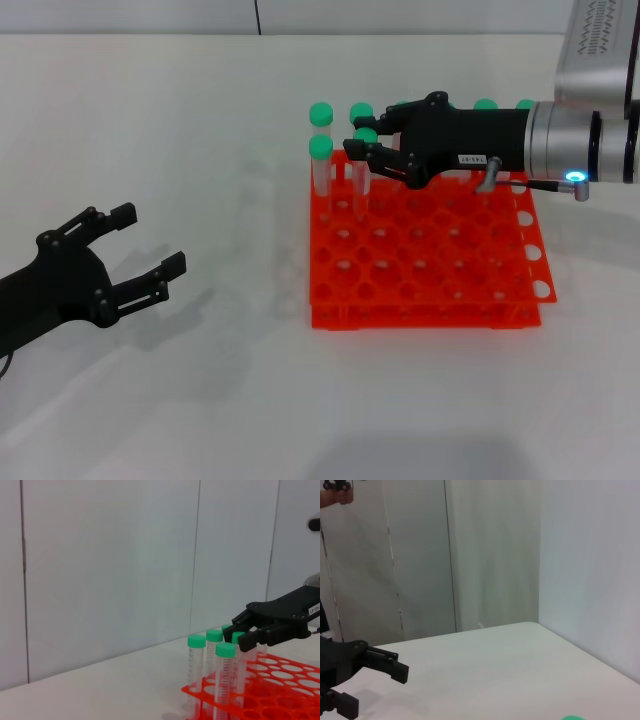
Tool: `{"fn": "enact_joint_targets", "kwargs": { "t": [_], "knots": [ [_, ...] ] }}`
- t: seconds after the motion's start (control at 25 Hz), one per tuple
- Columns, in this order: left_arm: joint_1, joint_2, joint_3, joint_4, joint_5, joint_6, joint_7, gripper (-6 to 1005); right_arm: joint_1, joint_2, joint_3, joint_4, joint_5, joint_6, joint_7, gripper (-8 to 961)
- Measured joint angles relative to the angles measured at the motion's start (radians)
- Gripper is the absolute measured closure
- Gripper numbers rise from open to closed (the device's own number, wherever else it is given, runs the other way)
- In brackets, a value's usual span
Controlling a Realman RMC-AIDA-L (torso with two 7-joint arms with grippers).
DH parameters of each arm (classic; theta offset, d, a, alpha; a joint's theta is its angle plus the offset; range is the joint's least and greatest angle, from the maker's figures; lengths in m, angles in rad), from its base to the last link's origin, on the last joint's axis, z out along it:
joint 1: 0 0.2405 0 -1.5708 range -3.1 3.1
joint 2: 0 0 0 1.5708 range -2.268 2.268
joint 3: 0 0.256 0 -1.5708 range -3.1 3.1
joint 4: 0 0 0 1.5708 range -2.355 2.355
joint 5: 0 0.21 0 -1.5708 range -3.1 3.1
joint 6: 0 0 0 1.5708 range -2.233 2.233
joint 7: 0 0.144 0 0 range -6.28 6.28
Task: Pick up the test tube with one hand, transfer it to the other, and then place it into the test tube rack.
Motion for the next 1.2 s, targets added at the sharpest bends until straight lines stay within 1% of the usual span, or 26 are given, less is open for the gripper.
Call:
{"fn": "enact_joint_targets", "kwargs": {
  "t": [0.2,0.4,0.6,0.64,0.68,0.72,0.76,0.8,0.88,0.92,1.0,1.04,1.08,1.12,1.16,1.2],
  "knots": [
    [0.000,0.001,-0.001,0.000,-0.001,0.000,0.000,119,-0.002,-0.002,-0.001,-0.005,0.002,-0.003,0.006,642],
    [-0.002,0.002,-0.002,0.001,-0.001,0.000,0.000,120,-0.019,-0.001,0.005,-0.023,0.007,-0.004,0.006,640],
    [-0.003,0.002,-0.003,0.002,-0.011,0.000,0.000,120,-0.038,-0.005,0.010,-0.033,0.008,-0.041,0.007,442],
    [-0.003,0.002,-0.003,0.004,-0.015,0.000,-0.001,120,-0.056,-0.006,0.011,-0.050,0.009,-0.060,0.007,403],
    [-0.005,0.002,-0.003,0.004,-0.019,0.000,-0.004,120,-0.067,-0.007,0.012,-0.060,0.008,-0.072,0.006,342],
    [-0.007,0.003,-0.003,0.005,-0.022,0.001,-0.008,120,-0.096,-0.009,0.012,-0.091,0.007,-0.093,0.005,280],
    [-0.009,0.003,-0.003,0.008,-0.025,0.002,-0.016,120,-0.136,-0.012,0.012,-0.129,0.005,-0.115,0.004,267],
    [-0.013,0.004,-0.003,0.009,-0.025,0.003,-0.025,120,-0.161,-0.016,0.013,-0.151,0.003,-0.126,0.004,255],
    [-0.023,0.008,-0.003,0.012,-0.025,0.010,-0.046,120,-0.225,-0.036,0.013,-0.202,0.004,-0.152,0.006,230],
    [-0.032,0.012,-0.003,0.013,-0.022,0.016,-0.062,120,-0.243,-0.046,0.017,-0.210,0.005,-0.163,0.006,218],
    [-0.049,0.023,-0.003,0.013,-0.010,0.026,-0.099,120,-0.277,-0.078,0.035,-0.209,0.005,-0.196,0.004,177],
    [-0.063,0.032,-0.003,0.013,0.000,0.032,-0.129,120,-0.283,-0.089,0.041,-0.200,0.002,-0.208,-0.002,150],
    [-0.076,0.042,-0.003,0.013,0.008,0.038,-0.155,120,-0.297,-0.108,0.054,-0.182,-0.004,-0.230,-0.015,122],
    [-0.091,0.051,-0.002,0.009,0.019,0.048,-0.176,120,-0.297,-0.108,0.054,-0.182,-0.004,-0.230,-0.015,95],
    [-0.106,0.061,-0.002,0.005,0.030,0.061,-0.196,120,-0.310,-0.127,0.079,-0.154,-0.011,-0.259,-0.039,67],
    [-0.124,0.073,-0.002,-0.002,0.046,0.080,-0.217,120,-0.314,-0.135,0.094,-0.138,-0.014,-0.278,-0.051,67]
  ]
}}
